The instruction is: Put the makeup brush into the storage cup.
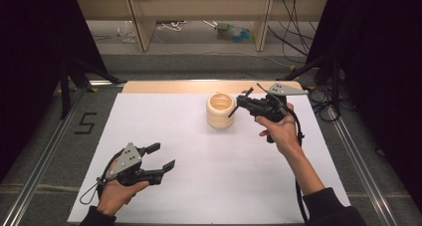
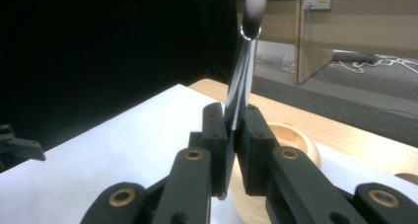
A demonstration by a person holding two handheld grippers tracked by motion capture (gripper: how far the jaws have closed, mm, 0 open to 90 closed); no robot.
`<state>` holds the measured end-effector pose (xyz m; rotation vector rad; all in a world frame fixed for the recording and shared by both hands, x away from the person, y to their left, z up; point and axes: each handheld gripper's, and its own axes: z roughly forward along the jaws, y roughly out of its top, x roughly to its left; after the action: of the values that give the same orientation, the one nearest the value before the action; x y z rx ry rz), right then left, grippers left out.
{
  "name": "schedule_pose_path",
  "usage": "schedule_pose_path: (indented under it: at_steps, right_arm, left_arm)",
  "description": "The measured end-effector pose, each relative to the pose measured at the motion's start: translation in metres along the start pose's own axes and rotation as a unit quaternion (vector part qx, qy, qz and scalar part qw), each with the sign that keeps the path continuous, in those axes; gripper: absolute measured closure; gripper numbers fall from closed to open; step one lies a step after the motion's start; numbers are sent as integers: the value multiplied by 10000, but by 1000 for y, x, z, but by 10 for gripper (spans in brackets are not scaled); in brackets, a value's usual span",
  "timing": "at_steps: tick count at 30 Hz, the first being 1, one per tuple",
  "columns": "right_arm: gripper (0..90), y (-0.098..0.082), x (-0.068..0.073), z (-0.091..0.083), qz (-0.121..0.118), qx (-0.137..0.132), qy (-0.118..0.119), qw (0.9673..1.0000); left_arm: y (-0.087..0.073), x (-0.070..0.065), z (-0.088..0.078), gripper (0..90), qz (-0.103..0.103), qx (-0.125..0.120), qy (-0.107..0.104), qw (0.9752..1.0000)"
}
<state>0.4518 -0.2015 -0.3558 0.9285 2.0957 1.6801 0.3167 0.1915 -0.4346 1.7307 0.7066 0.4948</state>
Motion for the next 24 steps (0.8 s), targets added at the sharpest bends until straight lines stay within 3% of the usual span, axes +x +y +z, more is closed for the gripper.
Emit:
schedule_pose_path:
  at_steps: [2, 7, 24]
  right_arm:
    - [837, 2, 0, 2, 71, -46, 4, 10000]
    - [837, 9, -5, 6, -26, -68, -94, 9999]
    - [837, 18, -11, 22, -50, 63, -240, 9997]
  left_arm:
    - [0, 0, 0, 246, -28, 3, -9, 10000]
    - [0, 0, 0, 245, -5, -7, -10, 10000]
    - [0, -1, 0, 244, -18, -17, -29, 10000]
